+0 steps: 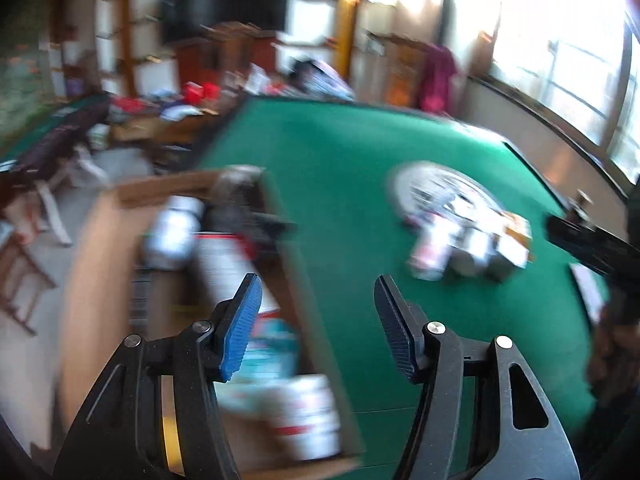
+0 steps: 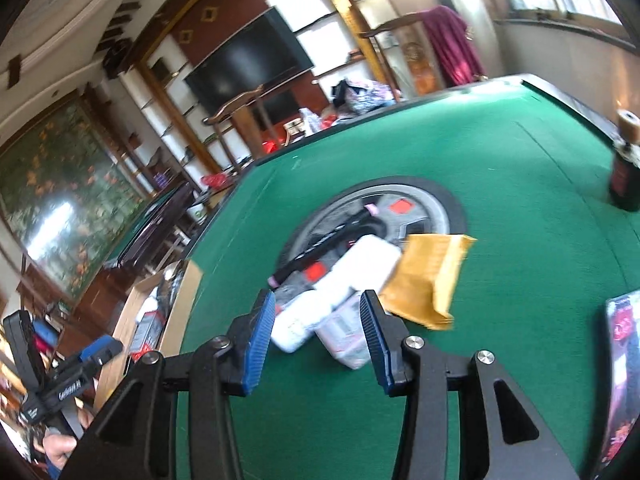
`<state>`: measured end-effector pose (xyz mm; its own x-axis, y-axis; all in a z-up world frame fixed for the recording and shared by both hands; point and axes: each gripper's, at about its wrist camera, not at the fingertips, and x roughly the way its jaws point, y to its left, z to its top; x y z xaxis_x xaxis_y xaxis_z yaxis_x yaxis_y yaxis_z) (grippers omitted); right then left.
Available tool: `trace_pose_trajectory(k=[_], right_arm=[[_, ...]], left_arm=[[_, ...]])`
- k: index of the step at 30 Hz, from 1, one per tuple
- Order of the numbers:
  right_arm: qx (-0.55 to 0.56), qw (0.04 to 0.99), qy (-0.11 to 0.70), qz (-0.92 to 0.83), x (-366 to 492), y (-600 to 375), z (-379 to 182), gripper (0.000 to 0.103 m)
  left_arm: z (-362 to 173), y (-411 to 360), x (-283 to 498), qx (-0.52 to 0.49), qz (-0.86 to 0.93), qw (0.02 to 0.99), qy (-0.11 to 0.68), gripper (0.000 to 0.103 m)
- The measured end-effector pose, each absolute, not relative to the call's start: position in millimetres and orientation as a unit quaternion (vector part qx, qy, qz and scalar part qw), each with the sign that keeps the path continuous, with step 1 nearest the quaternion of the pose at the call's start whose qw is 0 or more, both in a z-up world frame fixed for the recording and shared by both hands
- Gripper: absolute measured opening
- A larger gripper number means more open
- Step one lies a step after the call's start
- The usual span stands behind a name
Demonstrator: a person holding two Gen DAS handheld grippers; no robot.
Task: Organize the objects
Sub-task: 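Move both open grippers back over the items on the table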
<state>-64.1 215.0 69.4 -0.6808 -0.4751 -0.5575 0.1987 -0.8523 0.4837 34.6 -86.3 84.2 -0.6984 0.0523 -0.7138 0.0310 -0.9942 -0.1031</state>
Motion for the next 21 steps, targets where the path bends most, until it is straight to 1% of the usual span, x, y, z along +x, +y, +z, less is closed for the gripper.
trace_pose_trajectory(k=[3, 6, 10, 15, 21], right_arm=[[0.356, 0.181, -0.210, -0.892, -65.1, 220.4, 66.2, 0.044], [0.361, 0.185, -0.217, -0.888, -68.0, 222.0, 65.1, 0.044], [0.365, 0.189, -0.222, -0.884, -69.5, 222.3, 62.6, 0.044], [0.374, 0.205, -0.244, -0.871, -68.9, 223.8, 61.8, 0.044], [0.368, 0.206, -0.255, -0.870, -68.1, 229.6, 63.1, 0.044]], left_arm=[[79.0, -46.2, 0.4, -0.413, 0.908, 0.052, -0.040, 0.059], [69.3, -19.9, -36.8, -0.440, 0.896, 0.065, -0.011, 0.059], [52.1, -10.3, -78.6, -0.478, 0.876, 0.064, 0.005, 0.059], [35.2, -4.0, -101.8, -0.503, 0.862, 0.068, 0.019, 0.059], [25.3, 2.3, -111.2, -0.512, 0.855, 0.082, 0.025, 0.059]])
